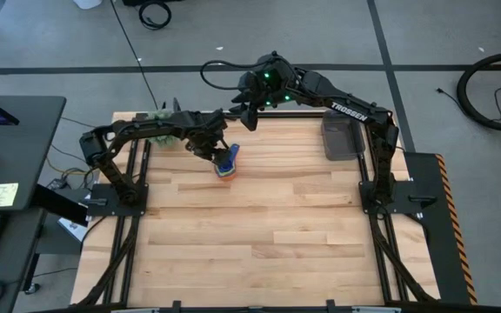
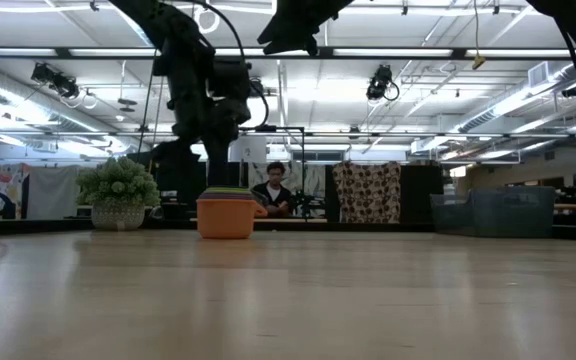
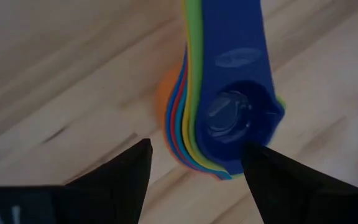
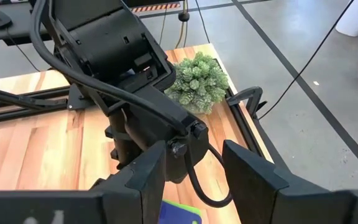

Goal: Nest measuring cups in basket
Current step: Put the nested measuring cups into the black bin

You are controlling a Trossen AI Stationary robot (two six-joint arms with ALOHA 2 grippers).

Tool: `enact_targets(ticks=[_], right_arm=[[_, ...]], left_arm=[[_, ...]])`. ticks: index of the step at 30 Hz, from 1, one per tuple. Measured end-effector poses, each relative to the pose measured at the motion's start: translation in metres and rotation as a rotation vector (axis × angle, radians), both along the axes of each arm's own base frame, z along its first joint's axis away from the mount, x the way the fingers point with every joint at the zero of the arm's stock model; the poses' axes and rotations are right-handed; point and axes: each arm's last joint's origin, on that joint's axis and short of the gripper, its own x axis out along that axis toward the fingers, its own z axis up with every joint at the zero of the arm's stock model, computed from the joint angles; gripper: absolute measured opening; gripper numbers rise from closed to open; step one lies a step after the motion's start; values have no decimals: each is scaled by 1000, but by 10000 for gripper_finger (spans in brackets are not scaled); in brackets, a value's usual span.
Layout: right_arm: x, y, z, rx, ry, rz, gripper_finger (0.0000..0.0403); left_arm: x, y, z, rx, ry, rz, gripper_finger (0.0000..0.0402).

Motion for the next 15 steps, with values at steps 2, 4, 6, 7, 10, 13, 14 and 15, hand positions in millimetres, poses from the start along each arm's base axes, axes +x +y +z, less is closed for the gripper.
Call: enact_targets(ticks=[2, 4, 6, 7, 10, 13, 14, 15], right_arm=[[0, 0, 0, 0, 0, 0, 165], [0, 0, 0, 0, 0, 0, 165], [0, 0, 0, 2, 5, 0, 165], [-1, 0, -1, 5, 15, 1, 165], [-5, 2, -7, 16, 84, 11, 165], [-9, 3, -13, 29, 164, 24, 165], [-11, 3, -15, 31, 184, 28, 165], [-12, 4, -16, 32, 200, 32, 165]], left_arm=[[0, 0, -1, 1, 4, 1, 252], [1, 0, 0, 6, -6, -1, 252], [2, 0, 0, 13, -18, -4, 252], [3, 0, 0, 17, -25, -4, 252], [3, 0, 0, 22, -27, -4, 252], [4, 1, -2, 23, -23, -11, 252], [4, 1, -3, 22, -20, -10, 252], [5, 2, -5, 21, -17, -11, 252]])
